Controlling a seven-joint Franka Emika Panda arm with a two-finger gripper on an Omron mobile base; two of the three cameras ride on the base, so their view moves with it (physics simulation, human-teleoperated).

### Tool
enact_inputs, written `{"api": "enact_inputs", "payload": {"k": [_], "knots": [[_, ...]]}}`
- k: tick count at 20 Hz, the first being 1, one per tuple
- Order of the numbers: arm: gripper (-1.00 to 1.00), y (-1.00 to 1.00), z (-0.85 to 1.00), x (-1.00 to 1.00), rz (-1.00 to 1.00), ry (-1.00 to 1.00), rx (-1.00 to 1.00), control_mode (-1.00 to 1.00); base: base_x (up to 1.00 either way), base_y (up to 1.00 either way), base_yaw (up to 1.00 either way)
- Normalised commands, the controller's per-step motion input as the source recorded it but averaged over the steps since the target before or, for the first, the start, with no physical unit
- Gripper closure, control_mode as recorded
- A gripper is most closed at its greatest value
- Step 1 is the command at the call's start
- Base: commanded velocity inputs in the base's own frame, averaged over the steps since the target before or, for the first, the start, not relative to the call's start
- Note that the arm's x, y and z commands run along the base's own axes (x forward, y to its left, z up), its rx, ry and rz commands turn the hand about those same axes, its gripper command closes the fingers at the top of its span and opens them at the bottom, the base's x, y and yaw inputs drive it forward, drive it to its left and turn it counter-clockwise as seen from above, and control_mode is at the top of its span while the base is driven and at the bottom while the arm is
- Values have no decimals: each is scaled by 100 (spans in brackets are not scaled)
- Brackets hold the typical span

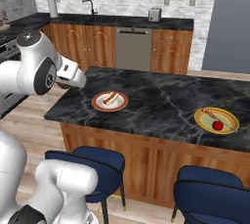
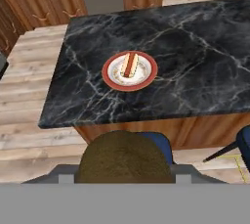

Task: Pick up the apple and kiwi from the fridge and place one fruit on each plate on the dining counter.

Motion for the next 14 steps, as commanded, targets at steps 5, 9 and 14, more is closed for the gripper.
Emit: {"api": "enact_inputs", "payload": {"k": [5,9,14], "knots": [[100,-5,-69,73,0,23,-5,-100,0,0,0],[100,-11,-69,83,0,19,-2,-100,0,0,0],[100,-16,-73,83,0,13,0,-100,0,0,0]]}}
